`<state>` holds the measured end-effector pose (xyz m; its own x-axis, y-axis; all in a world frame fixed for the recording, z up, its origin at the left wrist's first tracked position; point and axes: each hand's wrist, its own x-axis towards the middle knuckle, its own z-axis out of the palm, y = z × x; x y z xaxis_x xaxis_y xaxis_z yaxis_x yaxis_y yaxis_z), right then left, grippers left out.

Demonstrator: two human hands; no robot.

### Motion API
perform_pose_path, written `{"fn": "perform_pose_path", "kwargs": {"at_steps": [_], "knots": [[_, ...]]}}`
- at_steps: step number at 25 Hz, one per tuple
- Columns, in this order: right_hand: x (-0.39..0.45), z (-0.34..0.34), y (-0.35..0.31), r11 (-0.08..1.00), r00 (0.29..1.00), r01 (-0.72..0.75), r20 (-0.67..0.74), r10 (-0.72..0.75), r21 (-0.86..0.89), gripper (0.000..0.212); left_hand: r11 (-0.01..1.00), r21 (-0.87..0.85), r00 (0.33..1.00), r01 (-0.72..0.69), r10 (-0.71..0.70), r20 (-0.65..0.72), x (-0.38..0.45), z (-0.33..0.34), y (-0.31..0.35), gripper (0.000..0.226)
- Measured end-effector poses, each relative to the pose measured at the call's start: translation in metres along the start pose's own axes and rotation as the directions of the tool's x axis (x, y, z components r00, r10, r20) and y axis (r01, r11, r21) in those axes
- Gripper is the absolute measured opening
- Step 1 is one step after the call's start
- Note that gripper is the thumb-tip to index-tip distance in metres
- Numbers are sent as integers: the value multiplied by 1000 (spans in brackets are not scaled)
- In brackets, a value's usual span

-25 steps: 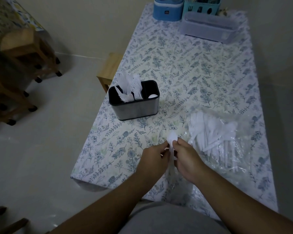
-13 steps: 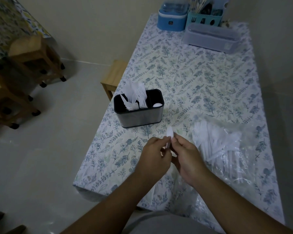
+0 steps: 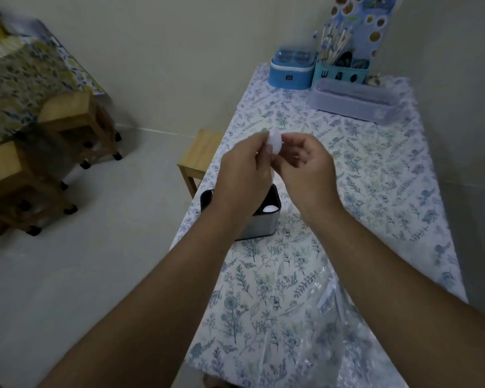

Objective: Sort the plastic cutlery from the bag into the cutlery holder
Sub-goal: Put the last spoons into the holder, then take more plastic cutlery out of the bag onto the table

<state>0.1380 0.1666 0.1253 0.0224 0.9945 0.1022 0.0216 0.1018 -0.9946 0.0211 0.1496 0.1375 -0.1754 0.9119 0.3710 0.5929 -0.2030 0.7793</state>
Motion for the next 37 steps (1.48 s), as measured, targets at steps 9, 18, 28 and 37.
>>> {"fn": "perform_pose_path", "kwargs": {"at_steps": [9, 18, 28, 37], "knots": [[-13, -22, 60, 926, 980, -131, 95, 175, -354, 33, 956, 275, 982, 102, -142, 129, -19, 15, -20, 31], [-200, -189, 146, 501, 969, -17, 110, 222, -865, 15, 969, -85, 531, -234, 200, 823, -226, 104, -55, 34], [-289, -209, 175, 381, 917, -31, 125, 378, -924, 60, 771, 330, 626, -545, 112, 772, -215, 141, -67, 69], [-240, -144, 162, 421, 850, -29, 199, 488, -906, 22, 834, 331, 583, -441, -14, 812, -277, 79, -88, 57]]}}
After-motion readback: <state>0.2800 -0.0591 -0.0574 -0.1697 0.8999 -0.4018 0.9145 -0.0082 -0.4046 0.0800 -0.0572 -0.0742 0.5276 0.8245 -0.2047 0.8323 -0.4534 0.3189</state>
